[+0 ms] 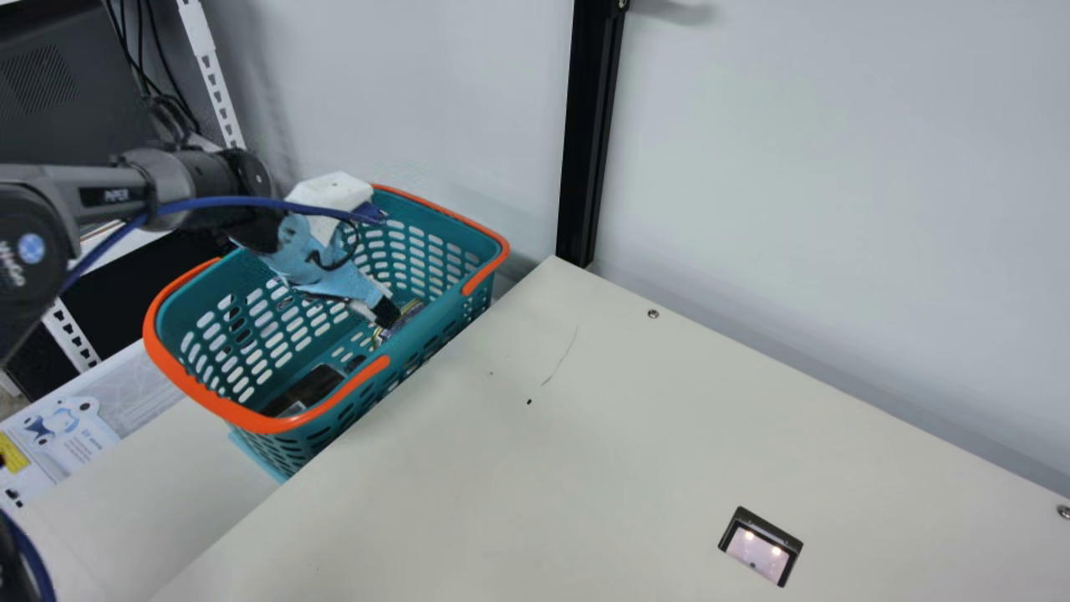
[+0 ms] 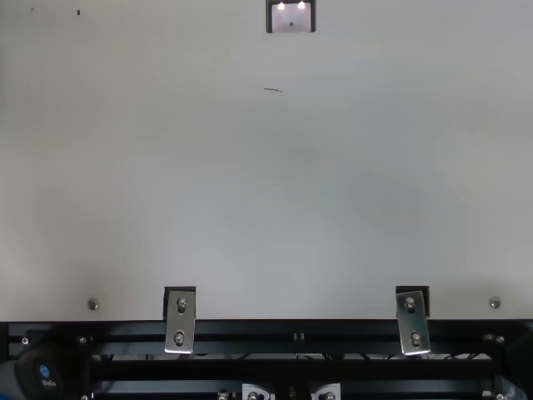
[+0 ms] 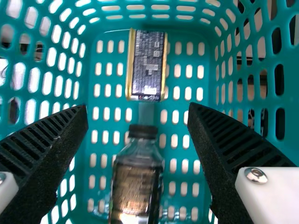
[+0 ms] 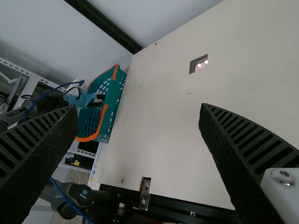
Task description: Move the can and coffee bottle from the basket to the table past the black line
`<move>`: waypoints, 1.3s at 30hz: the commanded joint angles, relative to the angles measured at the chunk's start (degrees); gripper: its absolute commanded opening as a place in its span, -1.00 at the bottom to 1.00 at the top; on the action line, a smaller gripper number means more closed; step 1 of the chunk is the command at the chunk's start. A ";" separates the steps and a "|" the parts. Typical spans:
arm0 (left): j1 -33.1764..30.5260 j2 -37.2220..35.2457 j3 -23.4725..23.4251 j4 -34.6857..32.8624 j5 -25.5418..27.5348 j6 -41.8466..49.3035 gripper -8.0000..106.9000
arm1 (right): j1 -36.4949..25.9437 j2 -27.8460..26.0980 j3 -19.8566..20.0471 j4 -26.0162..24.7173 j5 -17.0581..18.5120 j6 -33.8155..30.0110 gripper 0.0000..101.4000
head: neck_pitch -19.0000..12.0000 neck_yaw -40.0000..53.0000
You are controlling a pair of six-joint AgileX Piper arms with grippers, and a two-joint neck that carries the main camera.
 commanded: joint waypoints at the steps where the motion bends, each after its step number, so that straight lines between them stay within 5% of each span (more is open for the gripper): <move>1: -0.53 2.12 -1.50 0.26 -0.14 -0.63 0.71 | 0.00 0.00 0.00 0.00 0.00 0.00 1.00 | -0.97 0.69; 28: -4.08 25.07 -19.40 4.37 -2.07 -8.19 0.71 | 0.00 0.00 0.00 0.00 0.00 0.00 1.00 | -0.97 0.69; 29: -4.14 25.46 -19.68 4.35 -2.20 -8.27 -0.32 | 0.00 0.00 0.00 0.00 0.00 0.00 1.00 | -0.97 0.69; 30: -4.18 25.70 -19.79 4.25 -2.34 -8.23 -0.68 | 0.00 0.00 0.00 0.00 0.00 0.00 1.00 | -0.97 0.69; 39: -3.40 21.03 -14.29 -0.21 -7.35 -2.83 -0.68 | 0.00 0.00 0.00 0.00 0.00 0.00 1.00 | -0.97 0.69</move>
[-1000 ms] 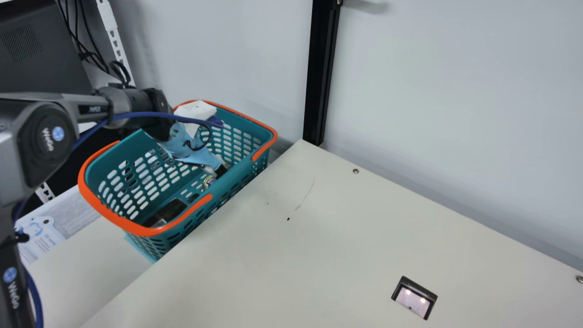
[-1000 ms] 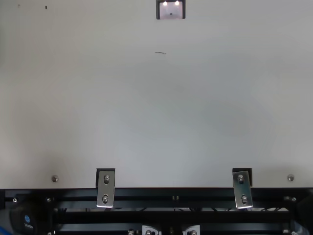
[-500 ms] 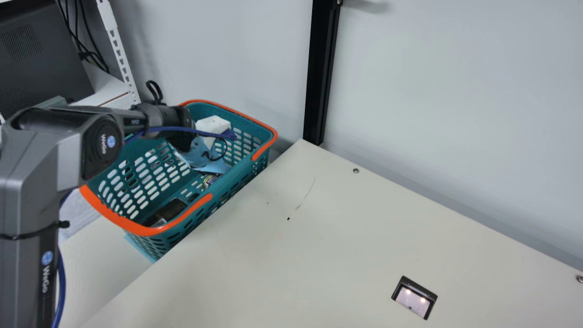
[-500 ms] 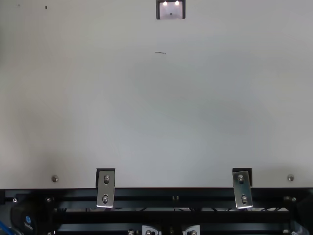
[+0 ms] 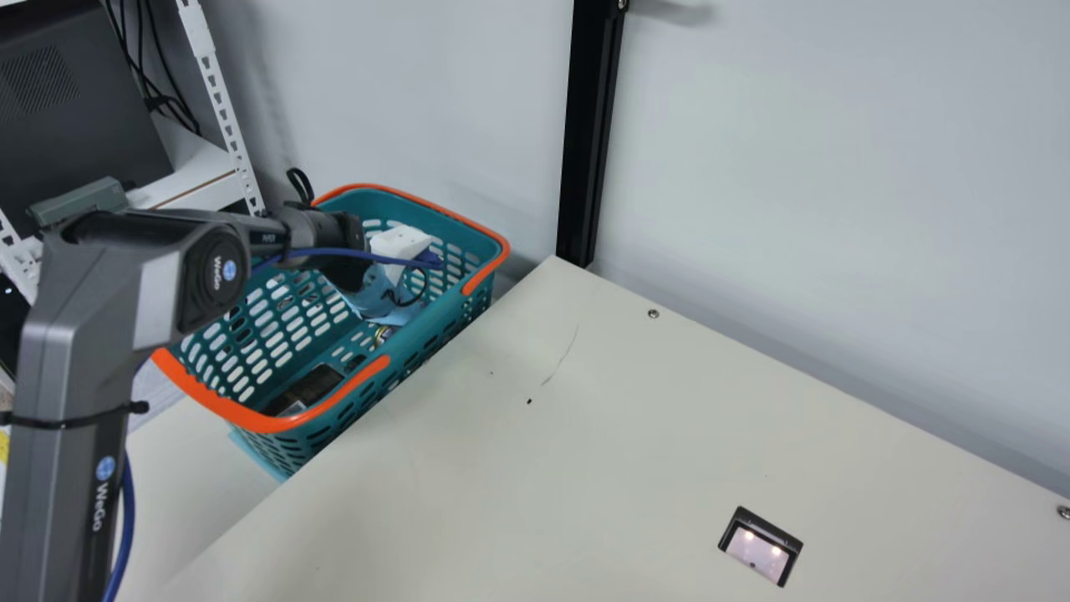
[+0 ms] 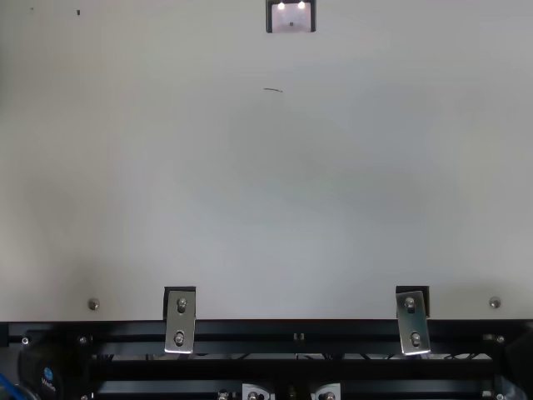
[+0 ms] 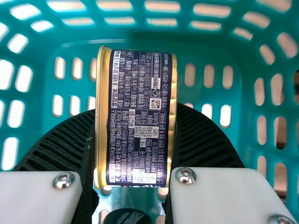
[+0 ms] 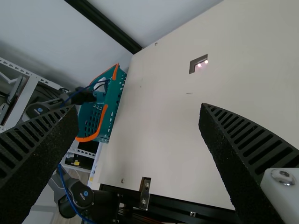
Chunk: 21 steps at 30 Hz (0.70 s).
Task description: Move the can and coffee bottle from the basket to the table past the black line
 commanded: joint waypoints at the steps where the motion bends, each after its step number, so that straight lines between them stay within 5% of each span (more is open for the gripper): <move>1: 0.37 -3.04 3.09 -2.22 -2.43 2.91 -0.68 | 0.00 0.00 0.00 0.00 0.00 0.00 1.00 | -0.97 0.69; 9: 1.78 -17.53 13.63 -16.71 -7.40 15.53 -0.68 | 0.00 0.00 0.00 0.00 0.00 0.00 1.00 | -0.97 0.69; 21: 5.20 -43.90 24.85 -41.27 -4.20 26.11 -0.68 | 0.00 0.00 0.00 0.00 0.00 0.00 1.00 | -0.97 0.69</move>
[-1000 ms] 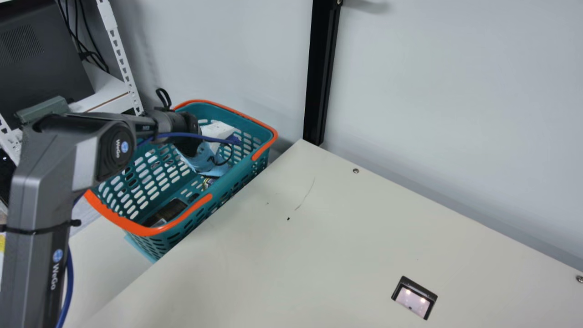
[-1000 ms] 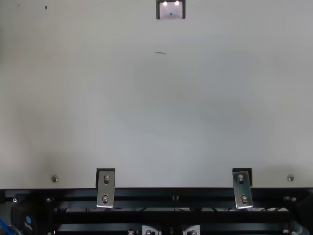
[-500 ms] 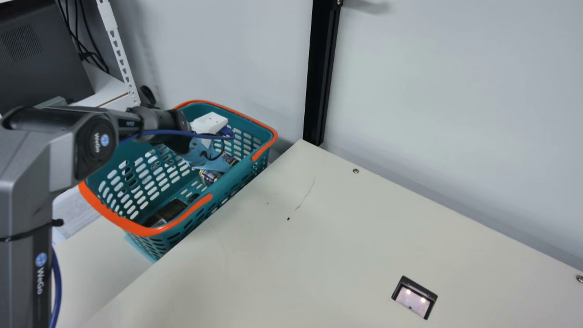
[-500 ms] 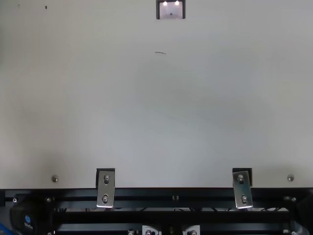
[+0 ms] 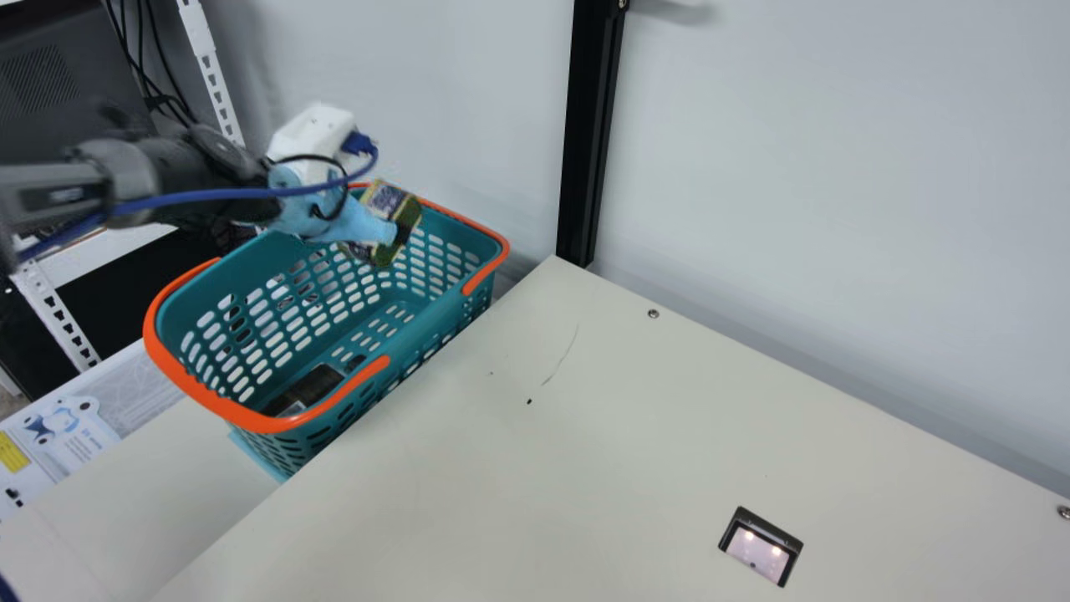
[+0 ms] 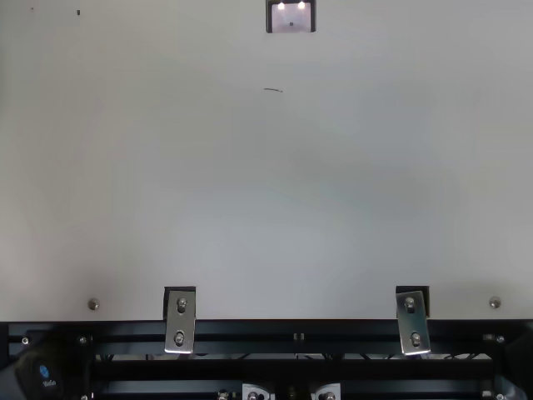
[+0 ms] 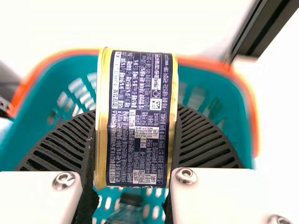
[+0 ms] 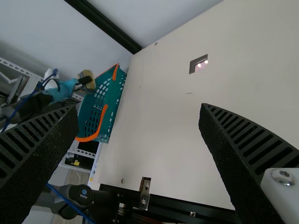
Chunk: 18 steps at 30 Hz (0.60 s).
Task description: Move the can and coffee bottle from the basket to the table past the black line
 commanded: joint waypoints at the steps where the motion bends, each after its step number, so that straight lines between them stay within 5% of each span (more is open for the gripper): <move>1: 0.63 -8.47 2.18 -7.23 1.73 -0.19 -0.68 | 0.00 0.00 0.00 0.00 0.00 0.00 1.00 | -0.97 0.40; 8: 2.81 -19.82 7.82 -10.01 12.07 -9.84 -0.68 | 0.00 0.00 0.00 0.00 0.00 0.00 1.00 | -0.97 0.40; 18: 4.72 -31.04 8.28 -8.35 36.19 -33.80 -0.68 | 0.00 0.00 0.00 0.00 0.00 0.00 1.00 | -0.97 0.40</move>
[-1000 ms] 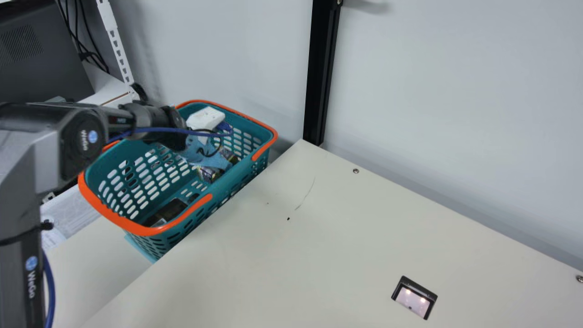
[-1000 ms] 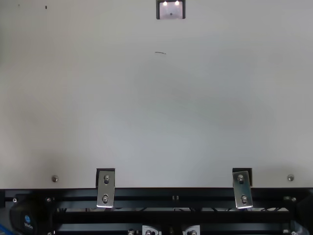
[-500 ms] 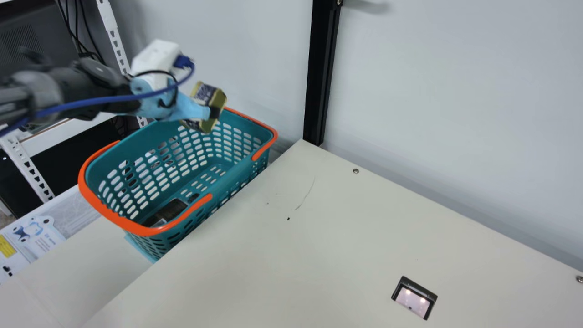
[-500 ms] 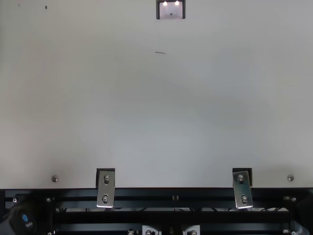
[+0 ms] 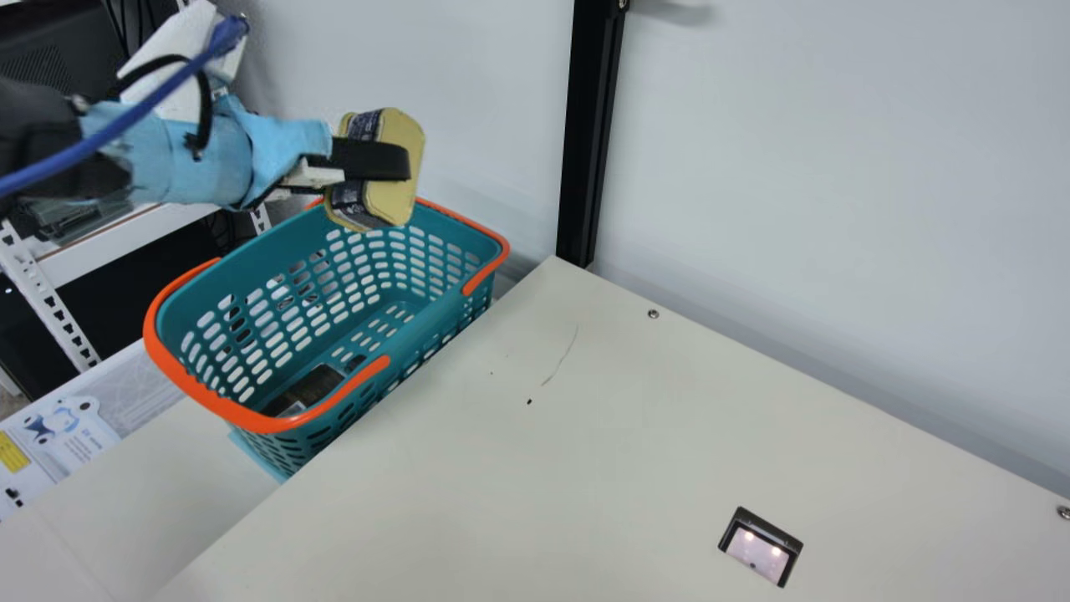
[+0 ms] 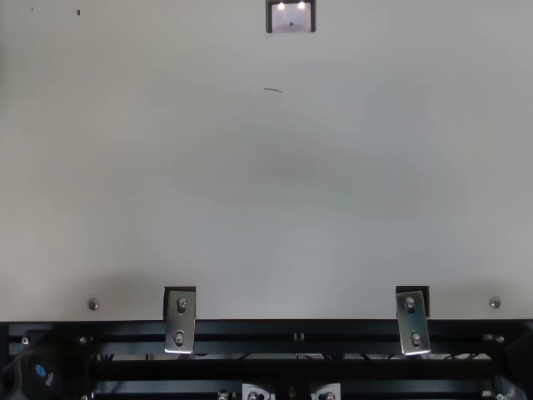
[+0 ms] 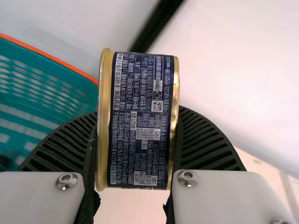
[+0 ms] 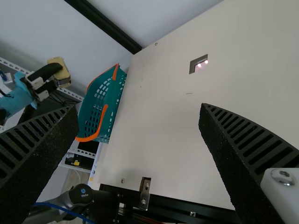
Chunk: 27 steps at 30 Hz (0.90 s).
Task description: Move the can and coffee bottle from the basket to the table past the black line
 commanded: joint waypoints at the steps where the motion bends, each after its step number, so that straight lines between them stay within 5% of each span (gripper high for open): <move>1: 0.15 -1.88 -0.39 -0.81 10.07 -9.58 -0.68 | 0.00 0.00 0.00 0.00 0.00 0.00 1.00 | -0.97 0.69; 6: -0.40 -4.19 -0.42 -3.76 19.42 -19.02 -0.68 | 0.00 0.00 0.00 0.00 0.00 0.00 1.00 | -0.97 0.69; 15: -10.93 -7.75 3.58 -9.42 19.42 -34.46 -0.68 | 0.00 0.00 0.00 0.00 0.00 0.00 1.00 | -0.97 0.69; 27: -14.52 -16.81 6.64 -14.43 19.42 -53.39 -0.68 | 0.00 0.00 0.00 0.00 0.00 0.00 1.00 | -0.97 0.69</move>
